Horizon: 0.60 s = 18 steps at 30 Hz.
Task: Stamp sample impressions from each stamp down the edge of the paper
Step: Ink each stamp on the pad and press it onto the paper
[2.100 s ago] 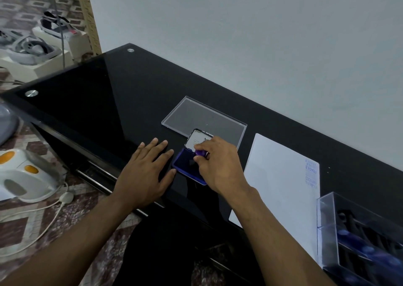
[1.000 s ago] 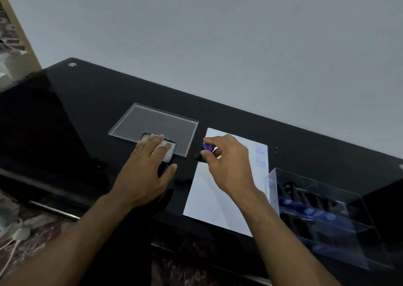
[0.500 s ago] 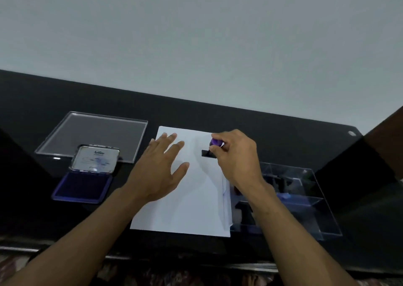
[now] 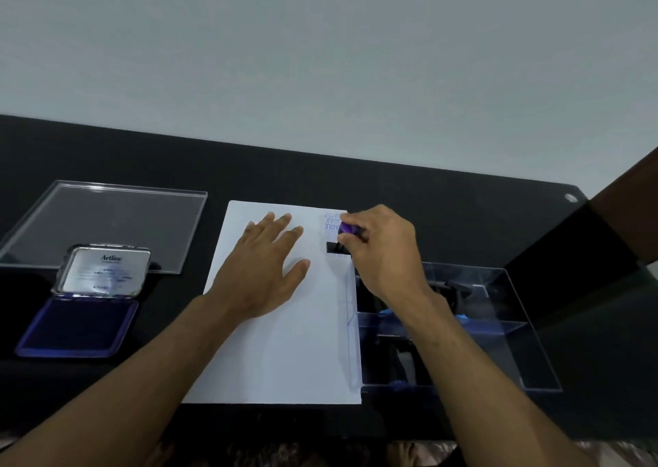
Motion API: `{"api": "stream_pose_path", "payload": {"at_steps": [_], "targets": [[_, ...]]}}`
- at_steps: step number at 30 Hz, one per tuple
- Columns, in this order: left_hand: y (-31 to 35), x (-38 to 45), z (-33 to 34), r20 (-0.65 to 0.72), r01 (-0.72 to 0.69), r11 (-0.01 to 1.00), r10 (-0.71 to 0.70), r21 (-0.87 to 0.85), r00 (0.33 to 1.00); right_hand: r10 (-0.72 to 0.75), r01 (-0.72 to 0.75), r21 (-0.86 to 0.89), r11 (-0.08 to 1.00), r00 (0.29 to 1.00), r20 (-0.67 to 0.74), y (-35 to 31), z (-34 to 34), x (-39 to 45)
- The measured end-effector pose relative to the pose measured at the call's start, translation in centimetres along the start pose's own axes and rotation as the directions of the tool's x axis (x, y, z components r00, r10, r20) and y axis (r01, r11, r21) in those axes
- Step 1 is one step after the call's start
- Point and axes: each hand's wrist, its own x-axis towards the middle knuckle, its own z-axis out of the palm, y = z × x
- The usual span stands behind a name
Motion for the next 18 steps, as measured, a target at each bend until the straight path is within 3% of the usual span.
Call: {"api": "stream_pose_path", "payload": {"at_steps": [18], "targets": [[-0.98, -0.01, 1.04, -0.013, -0.047, 0.998, 0.047, 0.05, 0.999, -0.039, 0.046, -0.104, 0.994, 0.997, 0.072, 0.47, 1.1, 0.3]]}}
